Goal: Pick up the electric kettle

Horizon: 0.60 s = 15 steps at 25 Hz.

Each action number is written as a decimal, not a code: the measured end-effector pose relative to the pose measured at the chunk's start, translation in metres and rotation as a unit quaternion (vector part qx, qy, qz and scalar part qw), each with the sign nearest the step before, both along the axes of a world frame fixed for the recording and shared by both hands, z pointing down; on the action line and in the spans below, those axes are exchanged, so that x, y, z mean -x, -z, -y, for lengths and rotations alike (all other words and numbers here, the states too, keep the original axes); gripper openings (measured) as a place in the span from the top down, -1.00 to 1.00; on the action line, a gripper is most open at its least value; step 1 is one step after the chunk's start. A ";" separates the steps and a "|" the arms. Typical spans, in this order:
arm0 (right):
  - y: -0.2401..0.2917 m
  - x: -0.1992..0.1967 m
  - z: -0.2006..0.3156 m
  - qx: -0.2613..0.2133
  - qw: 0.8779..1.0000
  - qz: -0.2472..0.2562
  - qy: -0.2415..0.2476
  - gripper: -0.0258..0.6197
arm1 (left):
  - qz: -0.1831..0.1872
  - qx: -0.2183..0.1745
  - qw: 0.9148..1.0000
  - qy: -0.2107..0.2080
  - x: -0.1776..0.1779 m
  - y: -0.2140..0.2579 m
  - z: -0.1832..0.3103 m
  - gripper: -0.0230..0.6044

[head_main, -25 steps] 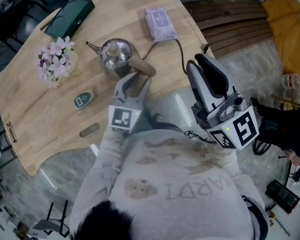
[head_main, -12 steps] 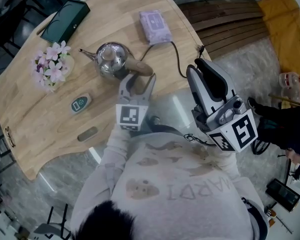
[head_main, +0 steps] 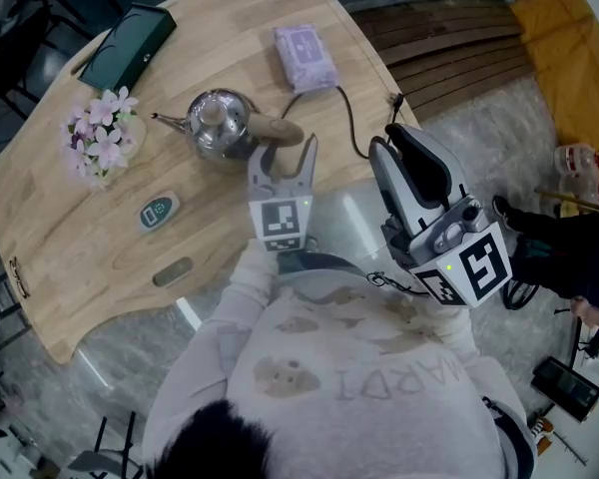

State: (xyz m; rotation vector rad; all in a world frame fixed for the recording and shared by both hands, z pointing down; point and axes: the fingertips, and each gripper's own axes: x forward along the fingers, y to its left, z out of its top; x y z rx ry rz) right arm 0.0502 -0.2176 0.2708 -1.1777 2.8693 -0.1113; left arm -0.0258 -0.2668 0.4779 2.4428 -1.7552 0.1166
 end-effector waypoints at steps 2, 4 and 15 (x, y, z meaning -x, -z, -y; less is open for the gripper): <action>0.000 -0.001 -0.001 0.000 1.000 -0.001 -0.001 0.69 | 0.003 0.002 1.000 0.026 0.000 -0.001 0.006 0.01; -0.001 -0.002 -0.002 0.000 1.000 -0.002 -0.002 0.69 | 0.004 0.006 0.998 0.056 0.001 -0.002 0.012 0.01; 0.000 -0.014 -0.004 -0.001 1.000 -0.008 -0.008 0.69 | -0.005 0.040 0.982 0.186 0.010 -0.005 0.039 0.02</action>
